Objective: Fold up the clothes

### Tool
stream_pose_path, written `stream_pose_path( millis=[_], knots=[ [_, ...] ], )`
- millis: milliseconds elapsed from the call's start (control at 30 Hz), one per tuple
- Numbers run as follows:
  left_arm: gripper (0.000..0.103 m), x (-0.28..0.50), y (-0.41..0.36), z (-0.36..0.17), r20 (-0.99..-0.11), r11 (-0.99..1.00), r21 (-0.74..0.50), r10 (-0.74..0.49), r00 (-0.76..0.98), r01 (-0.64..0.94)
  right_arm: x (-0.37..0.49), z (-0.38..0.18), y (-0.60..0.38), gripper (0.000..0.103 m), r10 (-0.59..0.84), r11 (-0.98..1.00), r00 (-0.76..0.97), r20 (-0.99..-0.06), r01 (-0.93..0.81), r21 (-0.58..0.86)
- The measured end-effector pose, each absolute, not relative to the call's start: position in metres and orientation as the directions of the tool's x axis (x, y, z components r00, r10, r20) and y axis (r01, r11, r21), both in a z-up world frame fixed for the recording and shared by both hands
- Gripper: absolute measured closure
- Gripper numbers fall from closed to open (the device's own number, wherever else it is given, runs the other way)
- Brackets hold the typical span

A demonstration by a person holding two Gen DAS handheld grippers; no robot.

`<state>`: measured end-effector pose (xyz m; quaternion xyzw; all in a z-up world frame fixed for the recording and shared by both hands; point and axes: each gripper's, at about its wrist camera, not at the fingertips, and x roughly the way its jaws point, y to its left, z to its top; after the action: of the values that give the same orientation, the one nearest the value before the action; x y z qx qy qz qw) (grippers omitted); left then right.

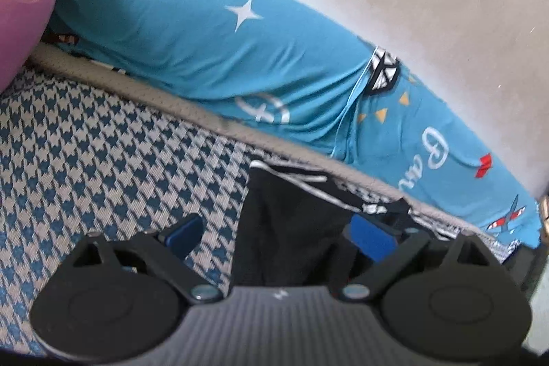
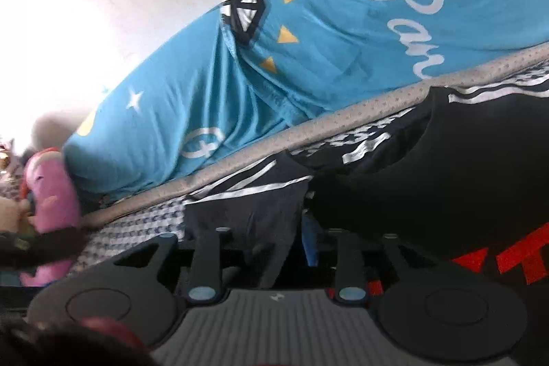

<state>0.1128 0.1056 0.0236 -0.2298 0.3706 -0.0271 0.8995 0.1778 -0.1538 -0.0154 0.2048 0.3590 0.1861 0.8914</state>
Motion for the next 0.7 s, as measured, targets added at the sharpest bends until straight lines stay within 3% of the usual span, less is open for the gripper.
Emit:
stream_pose_path(
  millis=[367,700],
  knots=[
    [0.004,0.105,0.097,0.021,-0.673,0.909,-0.407,-0.233,0.701,-0.089,0.14,-0.012,-0.15,0.071,0.605,0.796,0.498,-0.621,-0.35,0.494],
    [0.0,0.104,0.096,0.013,-0.714,0.924,-0.358,-0.178,0.677,-0.135,0.131,-0.026,-0.129,0.074,0.568,0.822,0.5,-0.654,-0.386,0.419]
  ],
)
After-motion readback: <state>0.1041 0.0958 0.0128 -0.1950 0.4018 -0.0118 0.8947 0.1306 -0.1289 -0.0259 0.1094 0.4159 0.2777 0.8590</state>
